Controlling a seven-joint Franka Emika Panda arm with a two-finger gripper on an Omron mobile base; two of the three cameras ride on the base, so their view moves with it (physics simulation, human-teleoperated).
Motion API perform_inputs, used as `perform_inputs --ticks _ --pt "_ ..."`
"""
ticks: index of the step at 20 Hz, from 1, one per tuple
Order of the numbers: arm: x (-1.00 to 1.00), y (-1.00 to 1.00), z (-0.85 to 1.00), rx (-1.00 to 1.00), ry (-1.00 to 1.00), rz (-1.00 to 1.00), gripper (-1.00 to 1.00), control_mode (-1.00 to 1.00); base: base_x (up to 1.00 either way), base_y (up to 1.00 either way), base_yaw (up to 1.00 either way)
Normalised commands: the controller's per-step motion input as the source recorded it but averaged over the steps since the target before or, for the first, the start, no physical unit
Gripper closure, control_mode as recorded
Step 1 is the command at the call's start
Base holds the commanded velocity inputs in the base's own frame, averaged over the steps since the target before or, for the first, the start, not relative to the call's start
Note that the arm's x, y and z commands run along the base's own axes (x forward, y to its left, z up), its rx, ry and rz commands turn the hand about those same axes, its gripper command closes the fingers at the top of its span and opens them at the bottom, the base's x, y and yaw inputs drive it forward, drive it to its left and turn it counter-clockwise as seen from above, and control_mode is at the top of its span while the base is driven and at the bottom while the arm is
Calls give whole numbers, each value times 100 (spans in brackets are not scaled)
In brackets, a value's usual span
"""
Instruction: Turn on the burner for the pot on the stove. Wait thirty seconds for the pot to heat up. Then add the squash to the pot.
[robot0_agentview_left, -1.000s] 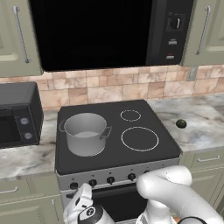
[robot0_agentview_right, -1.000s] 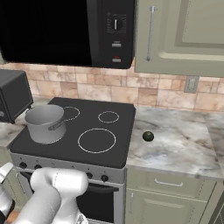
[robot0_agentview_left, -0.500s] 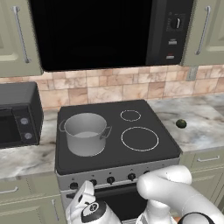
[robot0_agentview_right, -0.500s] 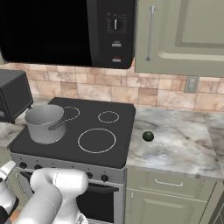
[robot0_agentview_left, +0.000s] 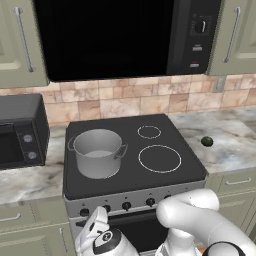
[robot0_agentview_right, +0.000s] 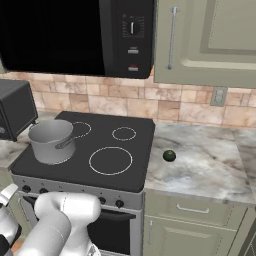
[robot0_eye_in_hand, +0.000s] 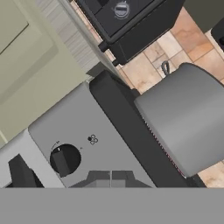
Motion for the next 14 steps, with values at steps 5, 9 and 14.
perform_inputs --ticks 5,9,14 --pt "0 0 0 0 0 0 100 -100 0 0 0" --pt "0 0 0 0 0 0 100 -100 0 0 0" --pt "0 0 0 0 0 0 100 -100 0 0 0"
